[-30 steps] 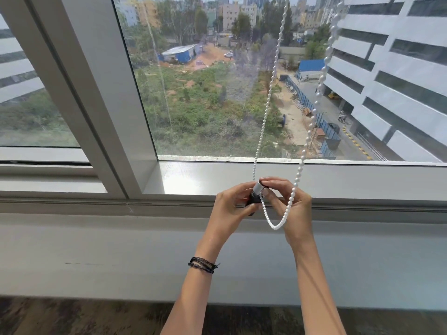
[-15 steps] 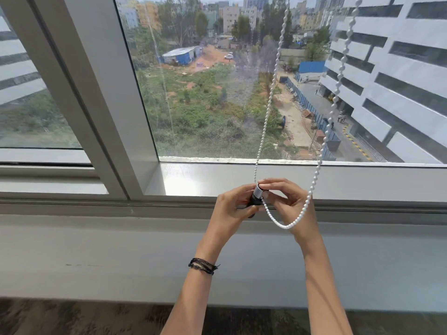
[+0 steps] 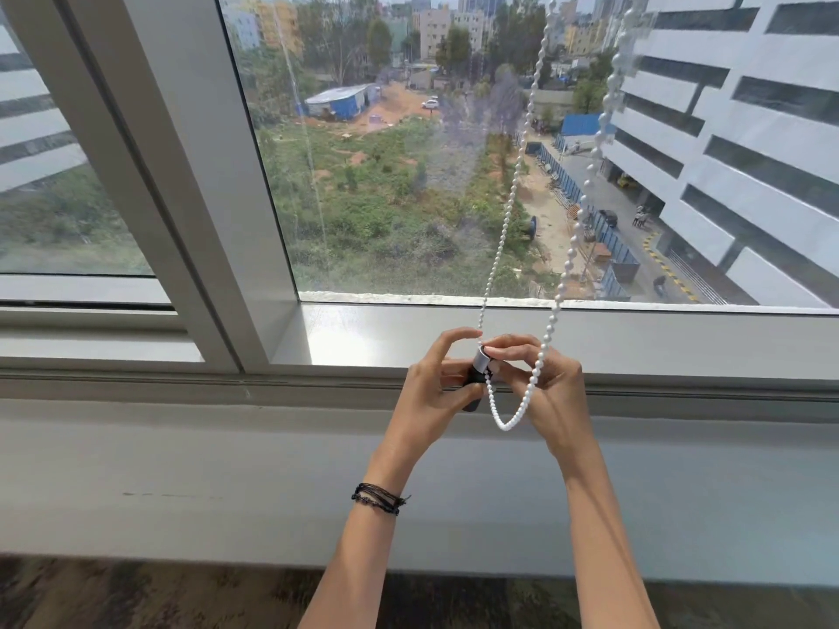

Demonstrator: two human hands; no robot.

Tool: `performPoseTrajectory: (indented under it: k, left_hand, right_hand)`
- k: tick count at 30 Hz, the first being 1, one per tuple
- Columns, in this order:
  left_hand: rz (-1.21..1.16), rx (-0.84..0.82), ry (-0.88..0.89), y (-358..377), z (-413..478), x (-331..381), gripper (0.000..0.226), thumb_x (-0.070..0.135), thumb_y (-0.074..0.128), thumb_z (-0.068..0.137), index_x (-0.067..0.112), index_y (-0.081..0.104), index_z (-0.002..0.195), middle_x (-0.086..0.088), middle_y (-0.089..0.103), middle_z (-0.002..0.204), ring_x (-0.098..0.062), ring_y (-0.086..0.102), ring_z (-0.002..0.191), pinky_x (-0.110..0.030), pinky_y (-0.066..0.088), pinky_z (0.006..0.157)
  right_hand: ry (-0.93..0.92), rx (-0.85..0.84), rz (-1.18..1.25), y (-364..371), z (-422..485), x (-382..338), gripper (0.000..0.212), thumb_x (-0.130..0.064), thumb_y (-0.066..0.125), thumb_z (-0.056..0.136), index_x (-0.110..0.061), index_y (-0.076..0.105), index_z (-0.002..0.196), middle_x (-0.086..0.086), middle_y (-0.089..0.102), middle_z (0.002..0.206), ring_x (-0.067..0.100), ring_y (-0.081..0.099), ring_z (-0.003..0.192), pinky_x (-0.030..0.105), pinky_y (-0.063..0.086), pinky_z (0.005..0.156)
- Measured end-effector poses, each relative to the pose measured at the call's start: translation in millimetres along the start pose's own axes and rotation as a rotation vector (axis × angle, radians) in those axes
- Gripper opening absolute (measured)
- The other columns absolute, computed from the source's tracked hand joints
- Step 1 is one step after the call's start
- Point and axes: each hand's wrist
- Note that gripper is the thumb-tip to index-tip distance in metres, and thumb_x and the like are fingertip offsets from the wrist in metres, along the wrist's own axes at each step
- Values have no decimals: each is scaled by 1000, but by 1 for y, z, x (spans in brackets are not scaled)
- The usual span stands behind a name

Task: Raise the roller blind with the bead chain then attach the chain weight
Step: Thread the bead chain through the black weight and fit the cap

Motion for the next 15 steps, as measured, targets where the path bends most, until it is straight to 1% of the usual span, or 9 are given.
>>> performPoseTrajectory:
  k: [2,4,5,7,8,11,13,15]
  left_hand:
    - [-39,-3,-1,0,0,0,57,-5,67,79,29,46,121,-4,74,83,-28,71,76,-33,59,68]
    - [-50,30,10,0,-1,0,61,-5,68,78,31,44,121,-1,74,80,-27,71,74,-28,58,68]
    - [-52,53,15,1,-1,0,63,-6,68,77,32,43,121,-4,74,80,-29,71,74,-28,58,68]
    - [-55,83,13,3,-2,0,66,-7,68,76,34,43,121,-13,74,81,-36,70,74,-33,60,70]
    - [-50,89,6,4,-2,-1,66,-6,68,75,35,42,120,-14,74,81,-36,70,74,-35,60,71]
    - [-15,93,-6,7,-3,-3,65,-3,69,75,36,42,119,-8,74,79,-31,70,70,-39,61,69]
    - [-2,94,-13,7,-4,-6,65,-2,71,74,36,42,119,-10,74,79,-29,70,70,-39,61,70]
    - [0,93,-28,7,-4,-8,66,-2,71,73,37,42,118,-8,74,78,-26,71,70,-32,61,69]
  right_hand:
    - [-10,-2,-6,1,0,-1,29,16,67,72,-10,75,80,-6,72,90,14,68,89,25,56,75]
    - [-25,-12,-23,2,0,-3,37,18,66,71,-17,76,81,-7,72,91,13,68,90,26,56,77]
    - [-24,-14,-25,2,1,-3,38,19,66,71,-17,75,82,-7,72,91,13,68,90,26,56,76]
    - [-24,-24,-36,1,2,-4,34,18,66,71,-13,74,84,-5,71,90,10,68,89,22,55,75]
    - [-25,-30,-49,1,3,-3,32,17,66,72,-11,73,86,-5,70,91,9,68,89,19,54,75]
    - [-6,-30,-80,-3,4,-1,26,15,66,75,-7,72,89,4,68,94,6,67,89,15,52,74]
    - [17,-30,-67,-4,3,2,26,15,65,76,-7,71,89,6,68,94,10,67,90,18,54,74]
    - [34,-40,-60,-5,0,5,27,14,65,77,-10,72,87,7,68,95,14,68,92,23,56,75]
Point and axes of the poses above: each hand's wrist, its own z-axis towards the middle knuckle, its own y-axis out of the palm, x = y × z
